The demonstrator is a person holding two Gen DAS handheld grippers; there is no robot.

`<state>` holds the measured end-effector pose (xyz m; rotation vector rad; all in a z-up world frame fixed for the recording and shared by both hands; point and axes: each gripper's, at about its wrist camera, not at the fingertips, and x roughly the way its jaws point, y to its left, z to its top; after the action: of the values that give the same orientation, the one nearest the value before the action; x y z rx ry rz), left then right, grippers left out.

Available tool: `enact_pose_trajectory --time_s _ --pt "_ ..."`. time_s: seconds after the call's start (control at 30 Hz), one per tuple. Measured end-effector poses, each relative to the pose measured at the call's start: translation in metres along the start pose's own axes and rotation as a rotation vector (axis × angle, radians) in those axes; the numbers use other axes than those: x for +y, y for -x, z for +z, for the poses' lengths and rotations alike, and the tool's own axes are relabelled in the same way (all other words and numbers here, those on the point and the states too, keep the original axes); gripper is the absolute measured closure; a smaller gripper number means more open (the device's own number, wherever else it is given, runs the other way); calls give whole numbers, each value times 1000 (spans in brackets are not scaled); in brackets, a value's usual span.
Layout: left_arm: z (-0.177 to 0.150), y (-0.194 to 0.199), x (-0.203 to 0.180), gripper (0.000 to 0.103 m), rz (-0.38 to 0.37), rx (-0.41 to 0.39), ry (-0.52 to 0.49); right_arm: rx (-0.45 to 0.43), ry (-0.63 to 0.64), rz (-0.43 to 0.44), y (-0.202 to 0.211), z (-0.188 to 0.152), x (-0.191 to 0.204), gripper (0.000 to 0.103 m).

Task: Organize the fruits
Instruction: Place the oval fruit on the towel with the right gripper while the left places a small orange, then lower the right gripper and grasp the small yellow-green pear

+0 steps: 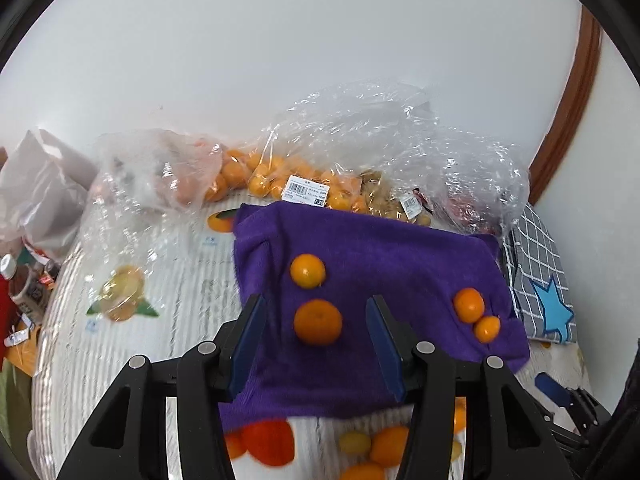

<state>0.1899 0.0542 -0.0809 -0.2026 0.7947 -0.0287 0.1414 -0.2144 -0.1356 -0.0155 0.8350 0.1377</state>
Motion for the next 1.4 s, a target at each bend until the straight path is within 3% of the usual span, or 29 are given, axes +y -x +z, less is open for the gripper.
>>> enact_pose_trajectory --time_s 0.37,0.6,0.9,1.03,1.4 --pt "-33 37 21 53 9 15 -3 65 50 44 1 -28 27 54" --pt "-52 40 40 53 43 46 -6 99 57 96 -11 -37 41 56" --pt "-56 35 52 53 21 73 17 159 96 139 -29 -43 60 57" --pt "-58 29 47 53 2 81 7 161 99 136 -32 -48 63 76" --pt "-65 19 34 53 -25 112 -19 154 29 185 -40 -43 54 76"
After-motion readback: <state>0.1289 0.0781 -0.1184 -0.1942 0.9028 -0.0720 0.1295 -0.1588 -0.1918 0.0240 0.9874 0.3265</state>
